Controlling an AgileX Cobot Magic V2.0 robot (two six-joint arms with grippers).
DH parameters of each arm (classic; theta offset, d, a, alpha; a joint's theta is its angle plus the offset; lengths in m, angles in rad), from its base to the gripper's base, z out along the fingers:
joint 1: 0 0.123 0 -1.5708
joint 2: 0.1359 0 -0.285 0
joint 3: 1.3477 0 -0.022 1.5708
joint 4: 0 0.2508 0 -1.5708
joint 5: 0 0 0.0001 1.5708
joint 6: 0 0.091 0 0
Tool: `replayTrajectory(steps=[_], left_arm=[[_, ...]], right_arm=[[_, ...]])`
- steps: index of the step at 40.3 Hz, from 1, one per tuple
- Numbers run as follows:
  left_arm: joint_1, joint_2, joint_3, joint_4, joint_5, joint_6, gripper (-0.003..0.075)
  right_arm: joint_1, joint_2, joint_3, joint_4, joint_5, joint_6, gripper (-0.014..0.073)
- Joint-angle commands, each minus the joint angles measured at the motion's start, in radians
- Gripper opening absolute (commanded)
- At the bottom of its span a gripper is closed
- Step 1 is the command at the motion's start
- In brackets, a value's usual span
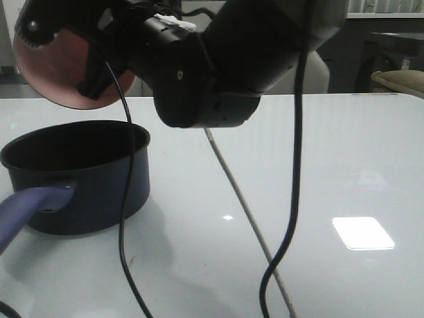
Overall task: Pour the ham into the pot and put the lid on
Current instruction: 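Tilt the pink bowl with the right gripper to pour pieces into pot, then carry the empty bowl back and lower it onto the table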
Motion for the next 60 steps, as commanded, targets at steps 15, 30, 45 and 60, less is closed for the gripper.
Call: replayTrajectory(steps=[15, 30, 45, 60], left_arm=[[-0.007, 0.013, -0.026, -0.009, -0.086, -0.005, 0.0586], [-0.007, 0.013, -0.026, -0.009, -0.086, -0.005, 0.0586], [-0.007, 0.013, -0.026, -0.009, -0.086, -0.005, 0.0586], [-0.007, 0.013, -0.026, -0.009, -0.086, -0.005, 0.0586]], right_arm=[[-0.07, -0.386, -0.026, 0.401, 0.888, 0.44, 0.0137], [-0.426, -0.505, -0.026, 0.274, 1.504, 0.464, 0.0137], [-0.685, -0.444, 0.018, 0.052, 1.671, 0.737, 0.0137], [-0.703, -0.26, 0.018, 0.084, 1.652, 0.739, 0.015]])
